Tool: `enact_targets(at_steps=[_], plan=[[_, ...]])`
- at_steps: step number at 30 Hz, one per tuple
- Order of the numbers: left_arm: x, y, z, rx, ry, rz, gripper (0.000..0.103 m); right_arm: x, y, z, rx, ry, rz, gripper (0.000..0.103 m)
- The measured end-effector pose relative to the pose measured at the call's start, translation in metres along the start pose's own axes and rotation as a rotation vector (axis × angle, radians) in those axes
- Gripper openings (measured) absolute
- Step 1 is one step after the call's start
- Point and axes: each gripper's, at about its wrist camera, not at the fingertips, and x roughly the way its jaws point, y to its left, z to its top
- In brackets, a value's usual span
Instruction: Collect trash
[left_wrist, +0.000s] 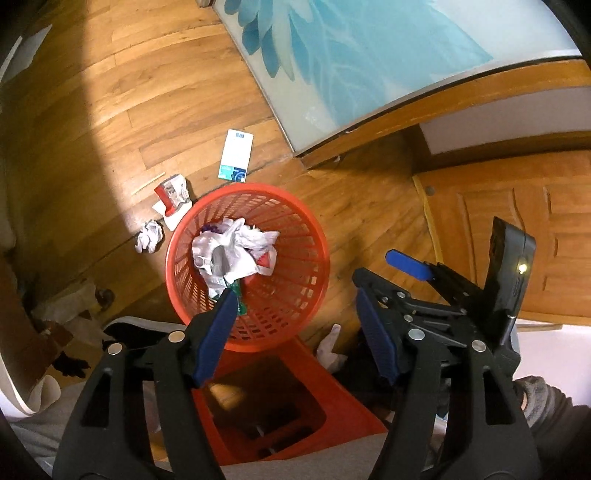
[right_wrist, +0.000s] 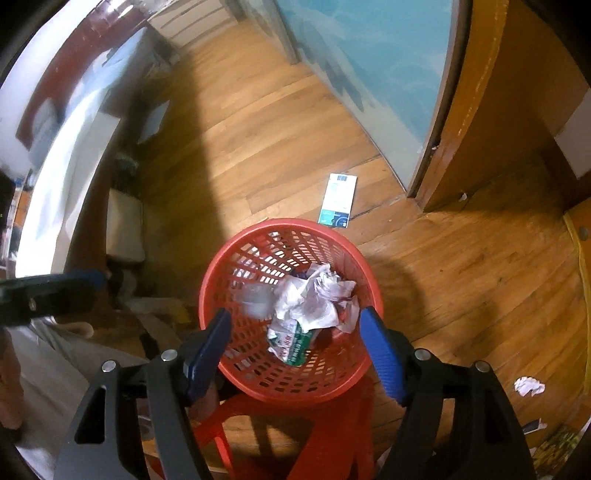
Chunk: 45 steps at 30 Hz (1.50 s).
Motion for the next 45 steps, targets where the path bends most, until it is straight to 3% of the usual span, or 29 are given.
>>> enact_targets(at_steps=[5, 8, 10, 11, 13, 18, 21, 23, 27, 32, 36, 40, 45], plan=[[-0.05, 0.002, -0.007, 0.002, -0.214, 0.003, 0.067, -0.026, 0.021, 0.011, -0.003, -0.08, 0.021, 0.076], [-0.103, 0.009, -0.018, 0.023, -0.415, 0.02, 0.067, -0.047, 0.049, 0.023, -0.029, -0.151, 0.048, 0.076], [-0.157, 0.015, -0.036, 0.047, -0.616, 0.099, 0.067, -0.064, 0.079, 0.03, -0.068, -0.208, 0.068, 0.077], [-0.179, 0.02, -0.045, 0.056, -0.679, 0.13, 0.072, -0.072, 0.091, 0.033, -0.093, -0.234, 0.071, 0.078], [-0.229, 0.034, -0.068, 0.064, -0.789, 0.177, 0.081, -0.096, 0.137, 0.038, -0.17, -0.329, 0.09, 0.083], [-0.326, 0.088, -0.142, 0.008, -0.985, 0.359, 0.084, -0.149, 0.265, 0.033, -0.351, -0.545, 0.184, 0.097], [-0.363, 0.128, -0.195, -0.057, -1.072, 0.454, 0.088, -0.171, 0.341, 0.016, -0.417, -0.668, 0.214, 0.096], [-0.376, 0.154, -0.223, -0.11, -1.106, 0.498, 0.09, -0.177, 0.391, -0.001, -0.439, -0.73, 0.235, 0.096], [-0.389, 0.207, -0.27, -0.194, -1.168, 0.504, 0.095, -0.17, 0.455, -0.028, -0.425, -0.745, 0.295, 0.096], [-0.38, 0.26, -0.296, -0.297, -1.222, 0.533, 0.097, -0.145, 0.528, -0.069, -0.509, -0.752, 0.286, 0.096], [-0.359, 0.284, -0.305, -0.306, -1.216, 0.524, 0.097, -0.127, 0.553, -0.101, -0.553, -0.769, 0.259, 0.096], [-0.351, 0.291, -0.3, -0.294, -1.153, 0.559, 0.097, -0.127, 0.568, -0.124, -0.573, -0.814, 0.255, 0.096], [-0.353, 0.299, -0.296, -0.3, -1.165, 0.511, 0.097, -0.117, 0.584, -0.125, -0.584, -0.743, 0.237, 0.096]])
